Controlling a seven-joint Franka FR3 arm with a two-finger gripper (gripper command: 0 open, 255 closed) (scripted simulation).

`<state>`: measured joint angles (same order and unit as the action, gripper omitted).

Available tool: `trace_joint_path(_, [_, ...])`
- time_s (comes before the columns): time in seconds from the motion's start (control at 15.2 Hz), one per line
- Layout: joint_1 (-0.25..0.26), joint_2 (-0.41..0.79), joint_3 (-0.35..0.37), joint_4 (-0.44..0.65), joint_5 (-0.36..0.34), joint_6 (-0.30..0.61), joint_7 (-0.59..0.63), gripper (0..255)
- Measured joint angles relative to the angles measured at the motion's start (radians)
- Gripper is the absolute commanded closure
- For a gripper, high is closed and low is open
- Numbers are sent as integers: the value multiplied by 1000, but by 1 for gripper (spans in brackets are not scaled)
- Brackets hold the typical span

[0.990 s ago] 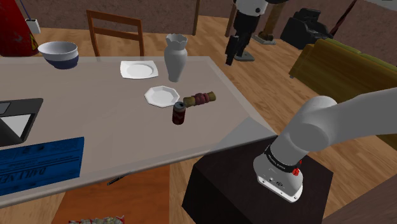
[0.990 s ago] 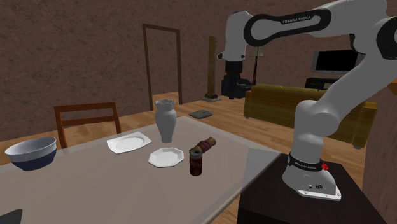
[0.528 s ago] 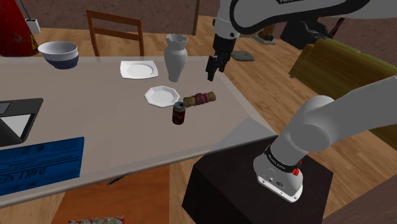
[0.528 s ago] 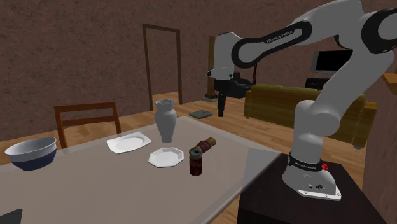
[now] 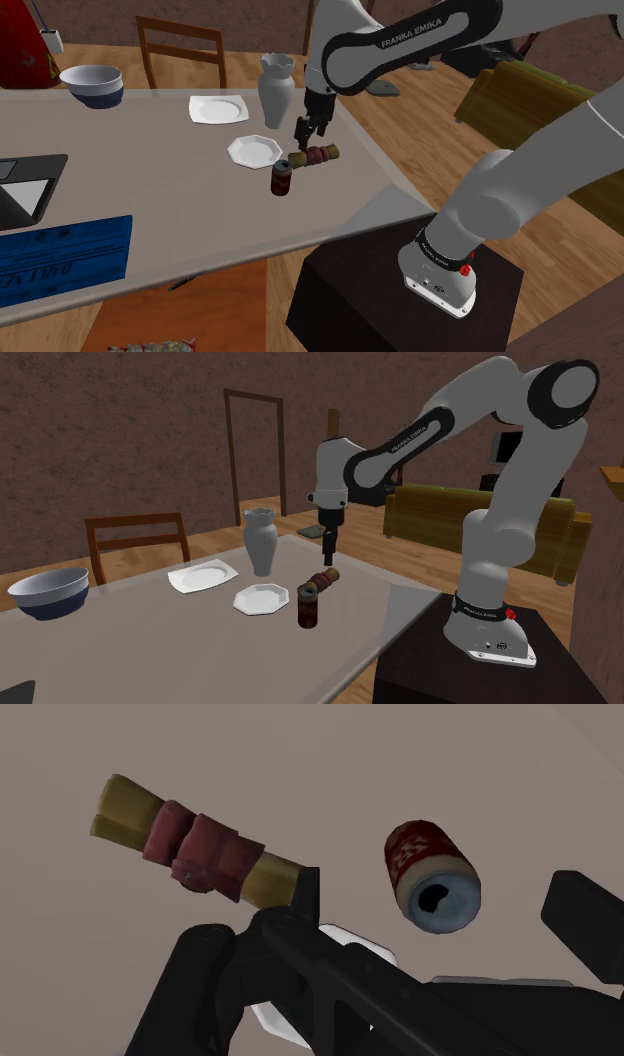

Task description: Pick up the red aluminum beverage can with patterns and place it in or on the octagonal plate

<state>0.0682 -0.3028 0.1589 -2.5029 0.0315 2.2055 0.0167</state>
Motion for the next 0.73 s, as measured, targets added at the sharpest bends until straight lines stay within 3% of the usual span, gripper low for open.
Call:
trace_joint_path(0.46, [18,266,43,71,-20,191,64,0])
trace_joint_path(0.73, [20,333,45,80,-34,248,77,0])
